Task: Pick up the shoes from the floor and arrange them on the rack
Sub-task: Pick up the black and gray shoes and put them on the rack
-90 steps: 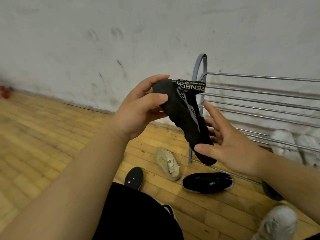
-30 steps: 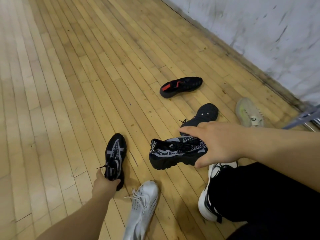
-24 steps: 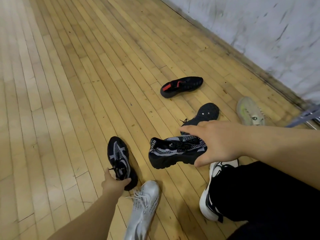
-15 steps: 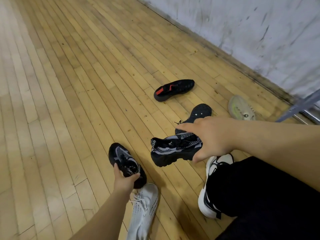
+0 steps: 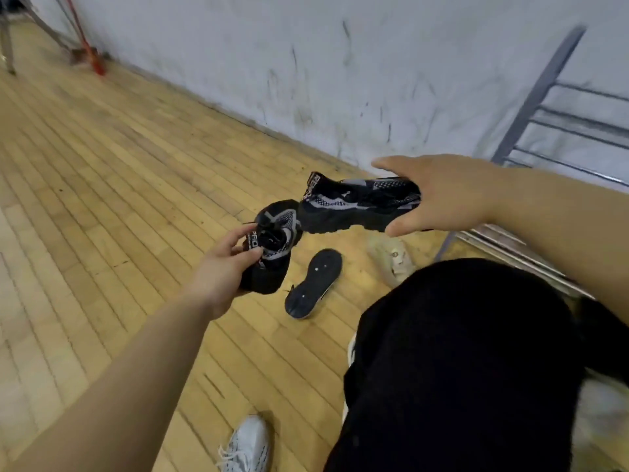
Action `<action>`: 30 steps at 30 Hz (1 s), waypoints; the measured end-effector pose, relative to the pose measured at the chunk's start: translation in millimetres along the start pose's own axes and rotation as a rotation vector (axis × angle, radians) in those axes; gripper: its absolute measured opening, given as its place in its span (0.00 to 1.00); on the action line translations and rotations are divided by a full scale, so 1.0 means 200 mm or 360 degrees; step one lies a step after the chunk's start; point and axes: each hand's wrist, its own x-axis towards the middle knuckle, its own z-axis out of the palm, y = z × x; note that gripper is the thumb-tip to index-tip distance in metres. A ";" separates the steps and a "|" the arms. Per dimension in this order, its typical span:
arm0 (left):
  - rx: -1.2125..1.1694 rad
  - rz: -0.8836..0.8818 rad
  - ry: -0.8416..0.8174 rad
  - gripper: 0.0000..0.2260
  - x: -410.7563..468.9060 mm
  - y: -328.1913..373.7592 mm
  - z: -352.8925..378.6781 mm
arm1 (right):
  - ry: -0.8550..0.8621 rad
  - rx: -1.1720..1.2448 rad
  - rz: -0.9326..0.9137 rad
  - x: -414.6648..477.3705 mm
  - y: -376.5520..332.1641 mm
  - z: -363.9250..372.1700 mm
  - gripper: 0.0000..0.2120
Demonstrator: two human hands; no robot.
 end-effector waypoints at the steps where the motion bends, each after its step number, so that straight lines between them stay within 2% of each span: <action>1: 0.0023 0.0067 -0.0061 0.18 0.02 0.12 0.08 | 0.0071 0.0114 0.0101 -0.11 0.11 -0.06 0.52; 5: 0.0187 0.0277 -0.0333 0.17 0.06 0.53 0.56 | 0.0357 0.0590 0.0478 -0.60 0.53 -0.12 0.51; 8: 0.0343 0.0371 -0.0537 0.15 0.07 0.73 1.03 | 0.0480 0.0589 0.0700 -0.92 0.81 -0.03 0.50; 12: 0.0807 0.0407 -0.0889 0.13 0.07 0.80 1.61 | 0.0436 0.0567 0.0744 -1.27 1.10 0.15 0.47; 15: 0.1198 0.0451 -0.1036 0.09 0.07 0.66 1.92 | 0.0312 0.0463 0.0748 -1.39 1.22 0.22 0.50; 18: 0.1461 0.0526 -0.1263 0.15 0.08 0.55 2.07 | 0.0188 0.0269 0.0702 -1.41 1.28 0.25 0.54; 21: 0.1692 0.0643 -0.1509 0.19 0.12 0.57 2.12 | 0.0073 0.0308 0.0663 -1.41 1.31 0.28 0.53; 25: 0.1761 0.0636 -0.1604 0.19 0.16 0.59 2.17 | 0.0236 0.0254 0.0615 -1.40 1.35 0.30 0.47; 30: 0.1577 0.0650 -0.1568 0.16 0.20 0.60 2.22 | -0.0023 0.0375 0.0707 -1.42 1.43 0.25 0.49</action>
